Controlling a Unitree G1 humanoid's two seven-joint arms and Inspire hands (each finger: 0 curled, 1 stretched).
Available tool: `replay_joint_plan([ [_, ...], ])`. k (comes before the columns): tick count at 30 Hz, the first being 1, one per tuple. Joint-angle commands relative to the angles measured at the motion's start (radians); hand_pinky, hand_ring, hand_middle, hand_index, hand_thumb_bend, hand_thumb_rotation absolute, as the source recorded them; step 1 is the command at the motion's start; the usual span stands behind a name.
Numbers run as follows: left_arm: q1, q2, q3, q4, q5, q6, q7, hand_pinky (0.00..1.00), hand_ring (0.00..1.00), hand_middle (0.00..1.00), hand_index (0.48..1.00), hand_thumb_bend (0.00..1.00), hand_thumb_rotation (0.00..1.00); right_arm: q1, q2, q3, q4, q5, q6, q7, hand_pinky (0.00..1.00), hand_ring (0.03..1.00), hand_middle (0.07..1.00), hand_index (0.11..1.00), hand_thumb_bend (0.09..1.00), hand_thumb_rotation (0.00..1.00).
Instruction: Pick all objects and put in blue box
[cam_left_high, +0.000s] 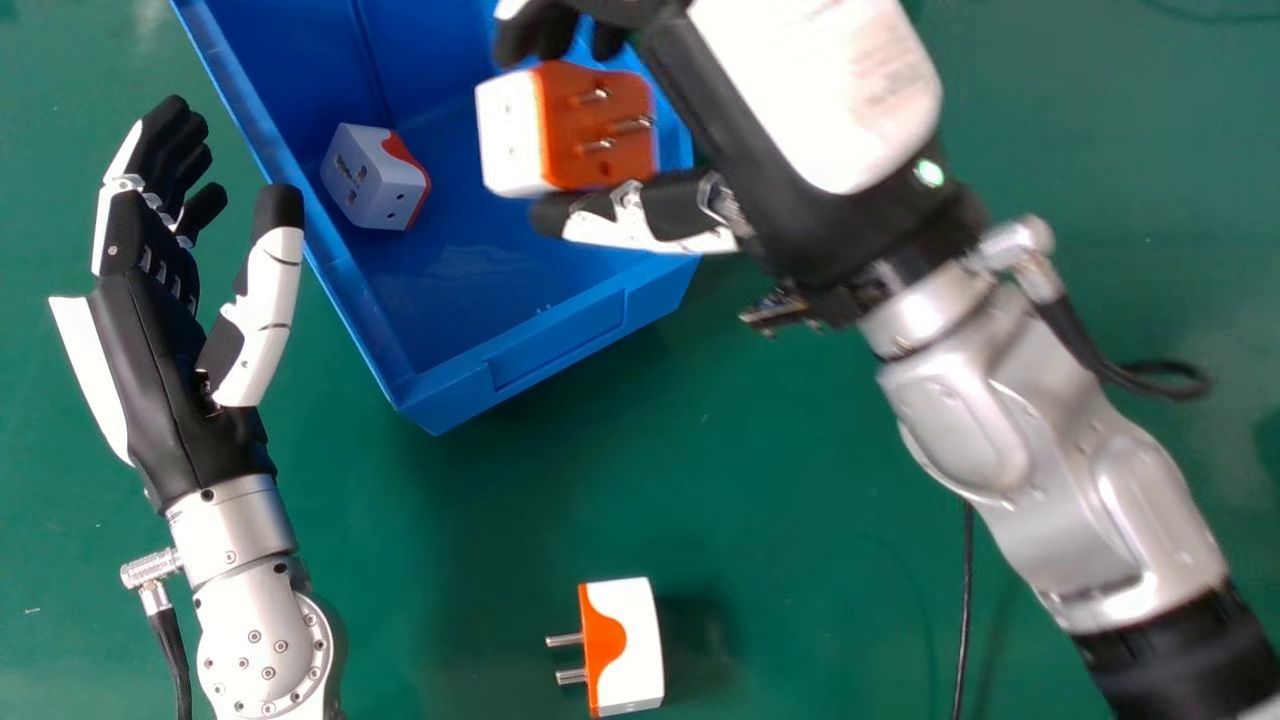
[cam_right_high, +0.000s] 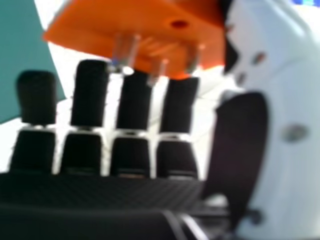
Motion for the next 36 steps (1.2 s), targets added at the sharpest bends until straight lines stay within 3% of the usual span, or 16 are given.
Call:
replay_joint_plan([
  [1,-0.013,0.009,0.000,-0.005,0.013,-0.016,0.004,0.81,0.84,0.83,0.797,0.66,0.46,-0.078,0.021,0.012,0.056,-0.018,0.005,-0.047,0.31,0.442,0.496,0.514,0.496,0.00],
  [8,-0.020,0.011,0.000,-0.001,0.017,-0.012,0.010,0.80,0.83,0.83,0.797,0.66,0.46,-0.212,0.041,0.068,0.289,-0.036,-0.061,-0.157,0.30,0.438,0.496,0.518,0.495,0.00],
  [14,-0.037,0.010,0.000,0.013,0.038,-0.016,0.035,0.80,0.83,0.83,0.795,0.67,0.46,-0.359,0.055,0.148,0.651,-0.095,-0.088,-0.327,0.31,0.437,0.498,0.514,0.496,0.00],
  [24,-0.054,0.008,-0.001,0.015,0.017,-0.021,0.024,0.79,0.83,0.83,0.794,0.66,0.47,-0.467,0.081,0.276,0.954,-0.137,-0.106,-0.460,0.33,0.450,0.501,0.513,0.497,0.00],
  [29,-0.061,0.010,0.001,0.023,0.019,-0.031,0.025,0.79,0.83,0.83,0.796,0.66,0.46,-0.480,0.091,0.316,1.005,-0.142,-0.101,-0.474,0.32,0.449,0.505,0.514,0.496,0.00],
  [36,-0.057,0.009,0.001,0.020,0.024,-0.030,0.029,0.79,0.83,0.83,0.797,0.65,0.46,-0.471,0.071,0.355,0.957,-0.167,-0.046,-0.442,0.31,0.442,0.513,0.518,0.495,0.00],
])
